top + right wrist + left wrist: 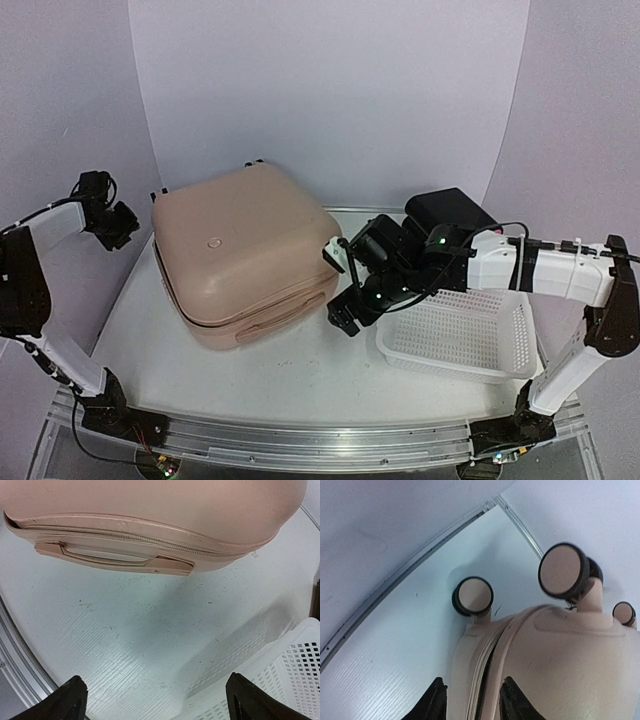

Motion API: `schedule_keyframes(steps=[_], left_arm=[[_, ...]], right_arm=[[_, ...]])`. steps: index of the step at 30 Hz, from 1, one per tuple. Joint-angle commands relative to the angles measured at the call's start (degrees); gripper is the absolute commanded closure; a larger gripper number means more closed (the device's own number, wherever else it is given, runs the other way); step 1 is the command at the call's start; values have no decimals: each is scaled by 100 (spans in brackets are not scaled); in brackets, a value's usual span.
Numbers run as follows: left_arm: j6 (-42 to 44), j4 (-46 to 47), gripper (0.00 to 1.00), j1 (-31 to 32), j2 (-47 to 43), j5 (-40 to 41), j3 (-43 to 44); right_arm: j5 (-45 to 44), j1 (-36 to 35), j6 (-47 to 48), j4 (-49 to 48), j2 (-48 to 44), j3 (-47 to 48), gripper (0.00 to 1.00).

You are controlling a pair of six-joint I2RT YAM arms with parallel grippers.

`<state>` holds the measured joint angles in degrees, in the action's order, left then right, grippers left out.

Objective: Open, take out, and arrange the luggage

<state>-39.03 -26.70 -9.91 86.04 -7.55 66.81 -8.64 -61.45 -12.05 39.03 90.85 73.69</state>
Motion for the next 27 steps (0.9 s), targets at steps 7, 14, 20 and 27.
schedule_keyframes(steps=[7,14,20,27], left_arm=[[-403,779,56,5,1283,794,1423],[-152,1044,52,278,1573,574,1146],[-2,1568,42,428,1057,260,143],[82,1580,36,444,49,316,-828]], right_arm=[[74,-267,-171,-291,118,34,2],[-185,-357,-1245,-992,637,77,2],[-1708,-345,-4607,-1392,1039,101,2],[-1902,-346,-6158,-1393,2029,935,2]])
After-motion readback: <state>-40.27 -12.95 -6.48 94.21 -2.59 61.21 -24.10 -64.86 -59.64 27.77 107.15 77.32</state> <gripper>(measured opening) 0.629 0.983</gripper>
